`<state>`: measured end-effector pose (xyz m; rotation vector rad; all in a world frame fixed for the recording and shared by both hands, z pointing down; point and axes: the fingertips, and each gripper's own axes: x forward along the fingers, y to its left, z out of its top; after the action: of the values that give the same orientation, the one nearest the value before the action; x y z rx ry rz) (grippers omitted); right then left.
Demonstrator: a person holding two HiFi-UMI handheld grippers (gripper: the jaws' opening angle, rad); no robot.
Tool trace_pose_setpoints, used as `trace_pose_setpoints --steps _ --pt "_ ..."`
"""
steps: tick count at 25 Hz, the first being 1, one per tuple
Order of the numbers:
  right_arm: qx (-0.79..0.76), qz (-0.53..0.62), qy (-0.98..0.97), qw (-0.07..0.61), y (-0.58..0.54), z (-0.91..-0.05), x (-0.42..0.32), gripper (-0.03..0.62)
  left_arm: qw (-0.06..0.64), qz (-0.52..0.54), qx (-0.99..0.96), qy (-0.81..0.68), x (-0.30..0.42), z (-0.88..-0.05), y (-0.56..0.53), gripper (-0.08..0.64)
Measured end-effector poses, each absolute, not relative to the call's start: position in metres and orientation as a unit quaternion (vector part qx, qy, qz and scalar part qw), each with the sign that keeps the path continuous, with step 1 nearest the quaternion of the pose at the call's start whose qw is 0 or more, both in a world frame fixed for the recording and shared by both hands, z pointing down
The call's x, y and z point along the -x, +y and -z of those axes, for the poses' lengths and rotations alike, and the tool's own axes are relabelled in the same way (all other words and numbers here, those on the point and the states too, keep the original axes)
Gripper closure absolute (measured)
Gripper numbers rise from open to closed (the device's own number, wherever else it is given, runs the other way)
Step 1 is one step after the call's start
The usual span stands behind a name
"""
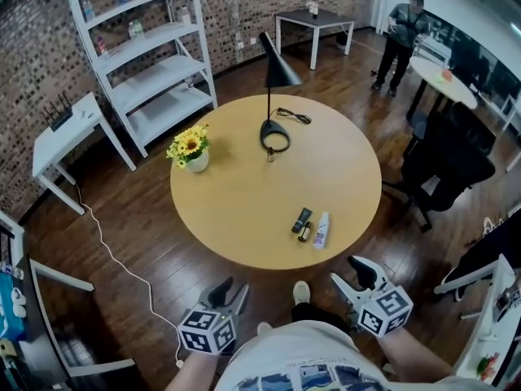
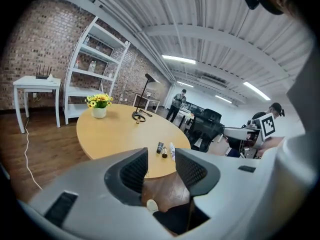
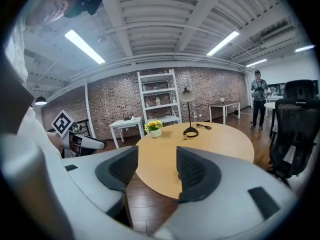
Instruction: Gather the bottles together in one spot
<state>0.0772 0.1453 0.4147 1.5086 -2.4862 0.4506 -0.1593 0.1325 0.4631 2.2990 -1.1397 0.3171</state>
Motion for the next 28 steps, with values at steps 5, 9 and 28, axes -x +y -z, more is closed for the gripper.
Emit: trace_pose_setpoints --steps 5,9,28 --pt "-0.507 -0.162 -0.839 0.111 0.137 -0.422 -0.081 0.334 0.265 -0.156 -0.863 -0.402 0.142 -0.481 0.125 0.413" --pt "-0.507 -0.174 -0.836 0.115 0.126 -0.436 -0.097 0.334 0.263 -0.215 -0.870 -0.356 0.104 -0.518 0.113 0.411" --pt "-0.495 -0.216 -0.830 0.138 0.017 -0.470 -0.259 0.334 0.256 -0.427 -0.807 -0.318 -0.084 -0.682 -0.028 0.403"
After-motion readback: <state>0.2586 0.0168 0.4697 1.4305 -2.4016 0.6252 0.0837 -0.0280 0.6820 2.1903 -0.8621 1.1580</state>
